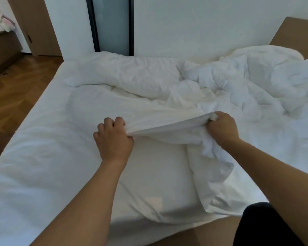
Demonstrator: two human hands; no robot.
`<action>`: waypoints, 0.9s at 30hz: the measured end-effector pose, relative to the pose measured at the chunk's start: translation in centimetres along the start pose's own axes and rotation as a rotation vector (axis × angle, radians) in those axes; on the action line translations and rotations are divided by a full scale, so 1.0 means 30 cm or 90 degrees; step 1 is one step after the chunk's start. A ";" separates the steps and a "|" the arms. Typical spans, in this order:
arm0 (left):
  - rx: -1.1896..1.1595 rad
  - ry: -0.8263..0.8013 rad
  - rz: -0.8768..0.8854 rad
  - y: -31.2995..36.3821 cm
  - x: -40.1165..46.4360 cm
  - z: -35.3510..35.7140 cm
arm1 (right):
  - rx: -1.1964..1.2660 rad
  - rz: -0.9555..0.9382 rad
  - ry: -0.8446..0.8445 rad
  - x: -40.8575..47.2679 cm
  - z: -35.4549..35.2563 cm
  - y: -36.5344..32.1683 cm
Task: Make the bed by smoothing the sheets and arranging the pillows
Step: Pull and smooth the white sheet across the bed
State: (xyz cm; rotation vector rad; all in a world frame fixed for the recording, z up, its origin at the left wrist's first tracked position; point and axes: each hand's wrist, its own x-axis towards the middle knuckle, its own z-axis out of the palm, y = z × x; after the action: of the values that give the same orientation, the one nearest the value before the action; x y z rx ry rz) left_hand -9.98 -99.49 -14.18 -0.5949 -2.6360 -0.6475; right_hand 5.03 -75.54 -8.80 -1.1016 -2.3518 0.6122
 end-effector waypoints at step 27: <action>0.239 -1.144 -0.253 -0.276 -0.059 -0.133 | -0.292 -0.182 -0.890 -0.203 0.423 -0.220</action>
State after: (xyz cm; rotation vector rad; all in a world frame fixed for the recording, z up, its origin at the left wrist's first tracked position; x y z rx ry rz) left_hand -11.45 -108.73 -14.54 -0.6452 -4.3504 0.8387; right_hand -2.73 -86.65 -16.42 -0.3996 -3.8955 0.9306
